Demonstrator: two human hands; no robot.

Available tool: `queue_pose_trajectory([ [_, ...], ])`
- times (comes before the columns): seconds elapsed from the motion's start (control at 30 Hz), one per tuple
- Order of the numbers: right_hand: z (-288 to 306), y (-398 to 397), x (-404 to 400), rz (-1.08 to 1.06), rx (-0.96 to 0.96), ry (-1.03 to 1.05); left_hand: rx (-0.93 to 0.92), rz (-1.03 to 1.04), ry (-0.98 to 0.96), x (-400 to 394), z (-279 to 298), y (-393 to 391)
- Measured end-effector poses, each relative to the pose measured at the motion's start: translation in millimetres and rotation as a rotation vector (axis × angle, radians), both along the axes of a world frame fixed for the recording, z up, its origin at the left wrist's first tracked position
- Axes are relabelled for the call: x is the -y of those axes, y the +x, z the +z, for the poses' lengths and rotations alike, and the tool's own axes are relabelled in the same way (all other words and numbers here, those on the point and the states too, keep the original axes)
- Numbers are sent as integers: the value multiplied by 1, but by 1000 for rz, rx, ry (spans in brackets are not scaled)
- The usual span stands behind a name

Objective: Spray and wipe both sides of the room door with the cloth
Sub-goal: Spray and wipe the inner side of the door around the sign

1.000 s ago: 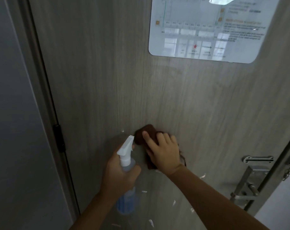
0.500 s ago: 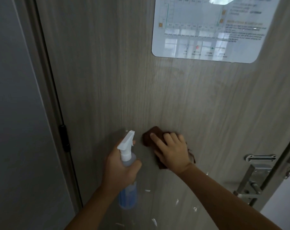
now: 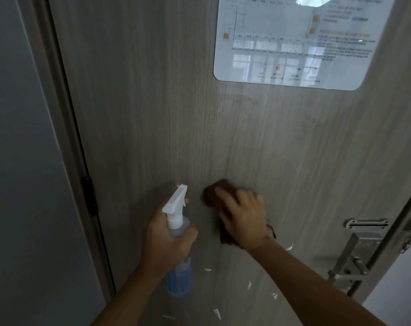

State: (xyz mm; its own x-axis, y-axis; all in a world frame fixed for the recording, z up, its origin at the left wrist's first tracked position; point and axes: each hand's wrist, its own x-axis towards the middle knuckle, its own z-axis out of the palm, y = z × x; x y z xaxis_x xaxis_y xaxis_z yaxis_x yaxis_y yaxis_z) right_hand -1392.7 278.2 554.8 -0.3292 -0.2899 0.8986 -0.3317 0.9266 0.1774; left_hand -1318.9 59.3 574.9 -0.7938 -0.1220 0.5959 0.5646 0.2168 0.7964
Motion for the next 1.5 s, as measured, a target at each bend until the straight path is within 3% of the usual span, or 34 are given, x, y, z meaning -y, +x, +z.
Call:
queue_pose_trajectory([
  [0.13,57,-2,-13,-102,-95,-392,26,-3,-6,-2,-4,-1],
  [0.2,61,-6,-7,-140,-87,-461,38,-2,-1,-3,-5,1],
  [0.4,32,10,6,-81,147,-237,44,-4,4,-5,-5,2],
  [0.5,39,28,-2,85,263,-377,43,13,-1,-9,-5,3],
  [0.63,57,49,-20,112,186,-533,37,12,-18,-12,-11,3],
  [0.83,76,58,-36,-104,-9,-581,66,-9,7,-19,-14,2],
  [1.0,68,29,-22,-210,59,-447,36,-8,-8,-22,-12,5],
  [1.23,37,34,-6,-68,303,-334,76,-6,-11,-20,-8,6],
  [1.37,36,41,-25,76,327,-324,107,-24,21,-18,-8,8],
  [1.5,39,47,-33,139,262,-517,103,-14,56,-19,-6,7],
])
